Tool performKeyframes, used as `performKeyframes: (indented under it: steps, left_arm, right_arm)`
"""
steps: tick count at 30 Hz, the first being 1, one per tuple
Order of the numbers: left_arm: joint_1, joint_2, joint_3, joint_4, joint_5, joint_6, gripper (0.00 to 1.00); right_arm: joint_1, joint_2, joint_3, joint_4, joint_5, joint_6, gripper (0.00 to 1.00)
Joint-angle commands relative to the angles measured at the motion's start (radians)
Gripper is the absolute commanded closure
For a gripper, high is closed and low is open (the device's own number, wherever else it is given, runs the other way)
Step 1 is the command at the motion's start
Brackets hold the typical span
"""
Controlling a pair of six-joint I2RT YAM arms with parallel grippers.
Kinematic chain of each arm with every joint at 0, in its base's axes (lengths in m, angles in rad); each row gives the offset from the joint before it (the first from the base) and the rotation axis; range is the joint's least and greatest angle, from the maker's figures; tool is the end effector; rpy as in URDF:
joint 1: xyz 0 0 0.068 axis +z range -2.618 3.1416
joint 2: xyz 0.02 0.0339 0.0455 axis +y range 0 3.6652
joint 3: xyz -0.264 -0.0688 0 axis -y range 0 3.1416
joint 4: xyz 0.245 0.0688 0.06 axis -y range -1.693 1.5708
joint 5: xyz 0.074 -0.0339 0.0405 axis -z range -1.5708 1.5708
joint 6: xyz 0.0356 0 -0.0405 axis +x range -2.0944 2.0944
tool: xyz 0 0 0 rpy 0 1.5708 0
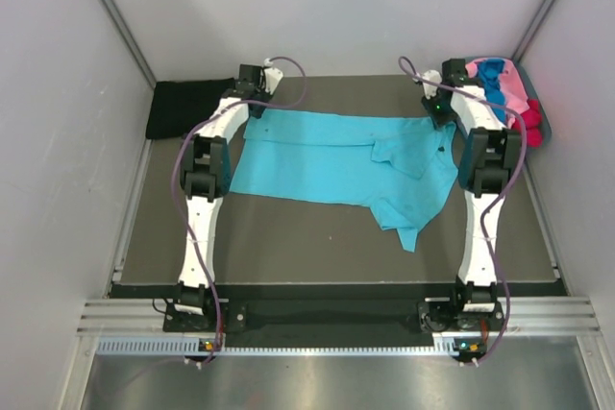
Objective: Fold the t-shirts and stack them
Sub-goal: Fold the tshirt
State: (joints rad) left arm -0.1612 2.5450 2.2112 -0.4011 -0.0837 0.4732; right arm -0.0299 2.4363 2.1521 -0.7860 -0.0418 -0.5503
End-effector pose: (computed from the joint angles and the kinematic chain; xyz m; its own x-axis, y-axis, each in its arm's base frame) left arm 0.5638 -0.0887 0.1648 -0.5441 0.5486 -0.6348 0.3895 0.8353 0.3880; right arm 0.5254 -0.0142 0.1774 -0.7526 -0.5002 -0.4283 -0.4502 0.8655 -0.2197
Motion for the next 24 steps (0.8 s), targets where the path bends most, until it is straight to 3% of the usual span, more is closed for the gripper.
performKeyframes:
  steps: [1, 6, 13, 17, 20, 24]
  left_arm:
    - [0.003, -0.077, 0.004, 0.038, -0.042, -0.04, 0.6]
    - [-0.015, -0.285, -0.071, 0.039, -0.062, -0.071, 0.58]
    - [-0.09, -0.489, -0.37, -0.025, -0.048, -0.071, 0.58]
    - [-0.129, -0.592, -0.548, -0.076, 0.005, -0.111, 0.59]
    - [-0.133, -0.635, -0.671, -0.105, 0.079, -0.151, 0.59]
    - [-0.129, -0.673, -0.786, -0.116, 0.125, -0.168, 0.61]
  right_arm:
    - [-0.016, -0.083, -0.02, 0.062, 0.045, -0.025, 0.78]
    - [-0.019, -0.34, -0.279, 0.12, -0.018, -0.052, 0.73]
    - [-0.019, -0.686, -0.684, 0.131, -0.249, -0.244, 0.68]
    - [-0.018, -0.74, -0.854, 0.042, -0.368, -0.36, 0.71]
    - [-0.01, -0.735, -0.903, -0.031, -0.437, -0.405, 0.74]
    - [-0.004, -0.723, -0.933, -0.003, -0.457, -0.409, 0.74]
